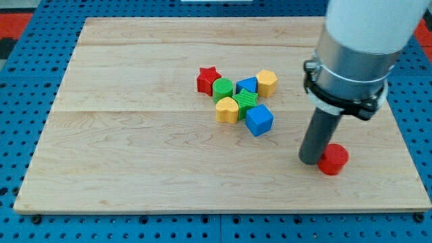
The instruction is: Move the yellow heart closer to the blue cube
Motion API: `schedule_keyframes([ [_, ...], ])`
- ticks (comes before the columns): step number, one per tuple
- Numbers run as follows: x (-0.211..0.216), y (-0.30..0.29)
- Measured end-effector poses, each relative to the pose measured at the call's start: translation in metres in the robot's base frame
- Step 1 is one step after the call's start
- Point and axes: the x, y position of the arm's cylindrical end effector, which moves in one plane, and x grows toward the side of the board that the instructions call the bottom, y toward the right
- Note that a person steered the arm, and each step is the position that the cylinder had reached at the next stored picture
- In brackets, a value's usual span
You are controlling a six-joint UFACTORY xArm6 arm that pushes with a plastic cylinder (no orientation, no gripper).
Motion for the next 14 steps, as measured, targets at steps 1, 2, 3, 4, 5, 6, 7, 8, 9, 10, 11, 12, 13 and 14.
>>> schedule_keyframes([
  [1, 0.0, 0.012],
  [2, 0.0, 0.009],
  [3, 0.001, -0.044],
  [4, -0.003, -0.128],
  [5, -0.035, -0.21],
  [6, -0.077, -0.242],
  [7, -0.104, -0.241],
  [8, -0.106, -0.213],
  [9, -0.106, -0.176],
  [10, -0.104, -0.157],
  [11, -0.084, -0.15],
  [12, -0.08, -0.136],
  [13, -0.08, -0.116],
  [14, -0.075, -0.098],
])
